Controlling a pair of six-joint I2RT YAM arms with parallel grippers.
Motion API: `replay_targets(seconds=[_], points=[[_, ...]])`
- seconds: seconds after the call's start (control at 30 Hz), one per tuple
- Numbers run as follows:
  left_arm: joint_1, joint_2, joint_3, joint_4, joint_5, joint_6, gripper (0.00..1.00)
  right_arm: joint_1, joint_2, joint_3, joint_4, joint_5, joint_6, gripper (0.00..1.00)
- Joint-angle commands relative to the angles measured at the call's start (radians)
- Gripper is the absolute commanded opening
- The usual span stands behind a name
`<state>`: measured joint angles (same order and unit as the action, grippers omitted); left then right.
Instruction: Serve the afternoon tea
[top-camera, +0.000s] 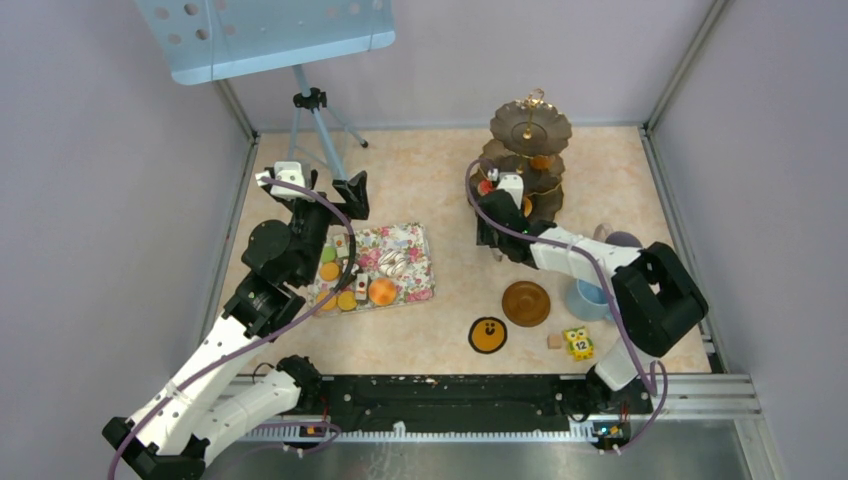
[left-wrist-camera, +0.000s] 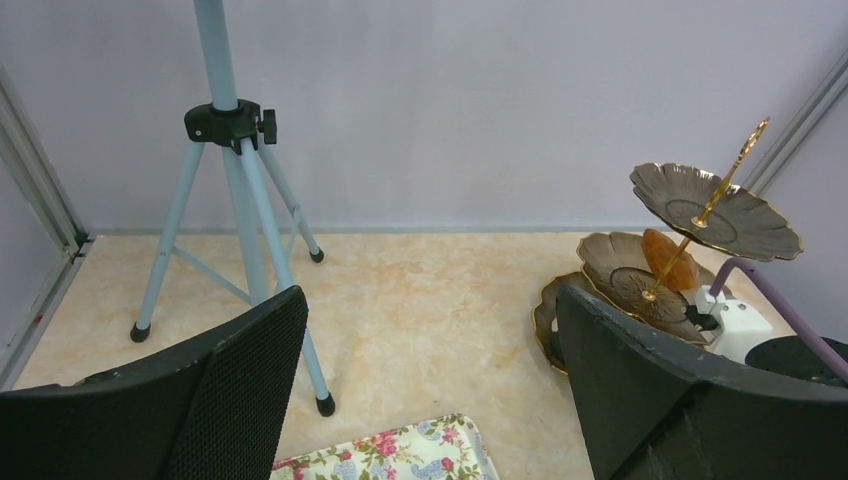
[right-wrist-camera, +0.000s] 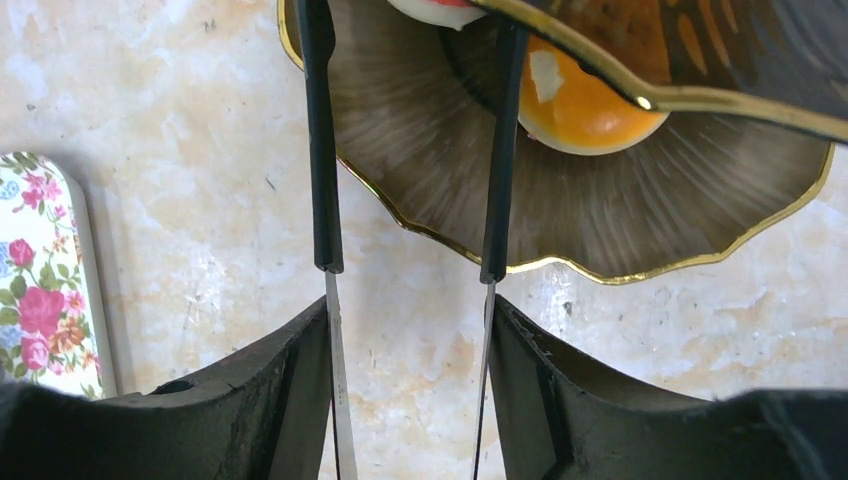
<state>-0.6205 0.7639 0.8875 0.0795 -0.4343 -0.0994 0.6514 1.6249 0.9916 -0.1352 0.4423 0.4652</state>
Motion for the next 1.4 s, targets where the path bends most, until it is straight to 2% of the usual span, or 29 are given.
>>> replay_targets(seconds=[0.0,0.2,0.4,0.57,0.73,0.93,1.37], points=[[0.005,0.002,0.0,0.039,0.012,-0.007,0.99,0.001,-0.109,-0.021,-0.018,0.0,0.003,0.53],[0.004,0.005,0.0,0.038,0.014,-0.008,0.99,0.025,-0.226,-0.079,-0.079,0.0,-0.033,0.51],[0.004,0.013,0.001,0.037,0.019,-0.012,0.99,0.074,-0.333,-0.088,-0.094,-0.136,-0.165,0.51],[0.005,0.021,0.003,0.034,0.024,-0.013,0.99,0.133,-0.278,0.026,-0.162,-0.374,-0.194,0.51],[0.005,0.025,0.005,0.031,0.025,-0.015,0.99,0.204,-0.173,0.138,-0.223,-0.471,-0.114,0.52],[0.005,0.018,0.004,0.031,0.018,-0.013,0.99,0.282,-0.077,0.24,-0.276,-0.446,-0.079,0.53],[0.006,-0.001,0.004,0.032,0.01,-0.009,0.99,0.415,0.108,0.407,-0.408,-0.218,-0.118,0.54]])
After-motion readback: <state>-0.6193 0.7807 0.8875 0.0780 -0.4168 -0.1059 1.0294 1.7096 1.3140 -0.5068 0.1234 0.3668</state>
